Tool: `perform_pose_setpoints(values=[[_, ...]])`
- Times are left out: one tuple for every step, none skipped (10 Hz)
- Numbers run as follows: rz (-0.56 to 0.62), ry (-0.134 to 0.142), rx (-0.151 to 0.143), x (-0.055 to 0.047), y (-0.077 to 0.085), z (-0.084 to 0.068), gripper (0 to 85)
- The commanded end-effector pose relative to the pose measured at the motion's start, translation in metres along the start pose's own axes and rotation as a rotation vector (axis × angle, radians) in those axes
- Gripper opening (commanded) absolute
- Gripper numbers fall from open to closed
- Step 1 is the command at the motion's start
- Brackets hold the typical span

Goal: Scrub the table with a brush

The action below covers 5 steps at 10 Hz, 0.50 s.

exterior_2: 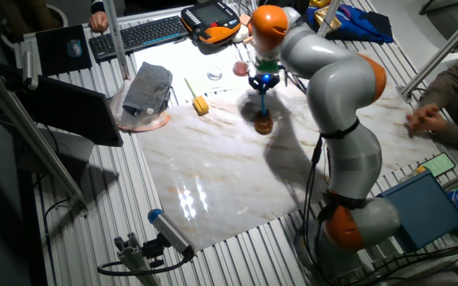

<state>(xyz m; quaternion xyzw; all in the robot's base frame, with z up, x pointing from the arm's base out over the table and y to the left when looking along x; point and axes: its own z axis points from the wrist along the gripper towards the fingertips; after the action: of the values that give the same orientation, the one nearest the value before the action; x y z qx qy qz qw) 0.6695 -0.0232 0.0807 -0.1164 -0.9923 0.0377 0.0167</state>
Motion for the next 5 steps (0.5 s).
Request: perform_pose_setpoints(values=[[-0.035,-0.005,-0.005,-0.005,-0.013,0.003,0.0],[-0.05,-0.009,-0.008,-0.01,-0.02,0.004,0.0],[-0.072,-0.006,-0.006,-0.015,-0.025,0.003,0.0],[-0.096,0.007,-0.008,-0.02,-0.032,0.001,0.0],[-0.11,0.024,-0.027,-0.026,-0.039,-0.001,0.0]])
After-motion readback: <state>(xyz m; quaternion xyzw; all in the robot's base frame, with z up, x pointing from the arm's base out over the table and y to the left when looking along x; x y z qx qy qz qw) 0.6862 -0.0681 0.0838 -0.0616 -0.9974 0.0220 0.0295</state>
